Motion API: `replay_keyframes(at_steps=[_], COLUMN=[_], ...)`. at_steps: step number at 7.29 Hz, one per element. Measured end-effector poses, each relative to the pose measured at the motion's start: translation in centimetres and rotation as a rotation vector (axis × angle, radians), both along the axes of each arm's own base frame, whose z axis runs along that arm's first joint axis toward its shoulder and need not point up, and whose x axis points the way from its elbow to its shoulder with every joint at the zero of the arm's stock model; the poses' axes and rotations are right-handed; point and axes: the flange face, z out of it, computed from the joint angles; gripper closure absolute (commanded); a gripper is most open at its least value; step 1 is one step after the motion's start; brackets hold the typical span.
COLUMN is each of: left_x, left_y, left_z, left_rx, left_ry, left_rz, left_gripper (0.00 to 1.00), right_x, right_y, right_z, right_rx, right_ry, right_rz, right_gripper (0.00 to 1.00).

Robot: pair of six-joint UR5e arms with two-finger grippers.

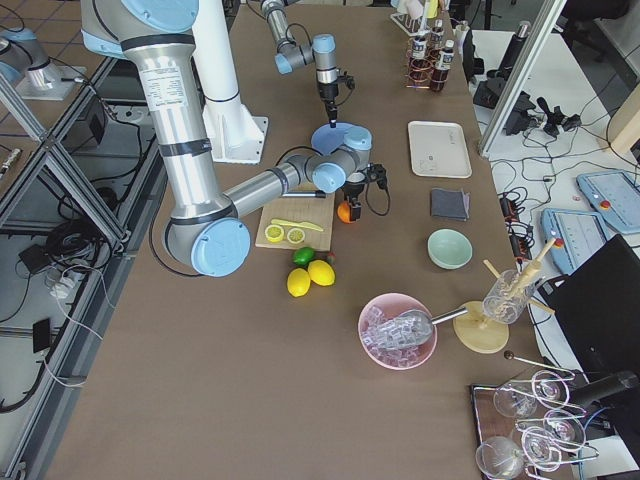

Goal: Pick orange to plate
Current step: 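Lower the right gripper onto the orange and close it, then lift the orange and carry it over the blue plate while the left gripper withdraws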

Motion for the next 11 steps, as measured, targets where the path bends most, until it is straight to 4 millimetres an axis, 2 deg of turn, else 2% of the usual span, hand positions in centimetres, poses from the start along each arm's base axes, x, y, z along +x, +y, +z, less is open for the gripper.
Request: replay_keyframes(at_steps=[1,2,4,5,6,7,8,9,10,11], left_x=[0.0,-0.1,-0.7,-2.1,-5.7,-10.8,-16.0,-19.6,-22.1,-24.0], left_y=[0.0,0.0,-0.4,-1.1,-2.7,-5.0,-7.1,-8.2,-8.8,-9.2], left_z=[0.0,0.0,-0.3,-0.2,1.0,2.8,5.3,7.9,10.5,12.6], left_rx=[0.000,0.000,0.003,0.003,-0.003,-0.008,0.004,0.035,0.069,0.090], left_ry=[0.000,0.000,0.007,0.013,0.014,0.014,0.001,-0.024,-0.058,-0.087], left_rz=[0.000,-0.001,-0.008,-0.015,-0.012,0.006,0.034,0.066,0.093,0.108], left_gripper=[0.39,0.39,0.39,0.39,0.39,0.39,0.39,0.39,0.39,0.39], right_x=[-0.3,-0.6,-0.7,-0.9,-1.8,-3.5,-6.4,-9.8,-13.4,-16.7], right_y=[0.1,0.1,-0.3,-1.0,-1.8,-2.1,-1.4,0.3,1.9,3.2], right_z=[0.3,0.5,-0.7,-2.7,-5.8,-9.9,-14.4,-18.0,-20.8,-22.7], right_rx=[0.002,0.005,0.016,0.024,0.016,-0.009,-0.042,-0.065,-0.077,-0.086], right_ry=[0.000,-0.004,-0.026,-0.050,-0.081,-0.110,-0.138,-0.159,-0.166,-0.164], right_rz=[-0.004,-0.006,-0.007,0.002,0.027,0.059,0.085,0.104,0.124,0.140], right_gripper=[0.63,1.00,1.00,1.00,1.00,1.00,1.00,1.00,1.00,1.00])
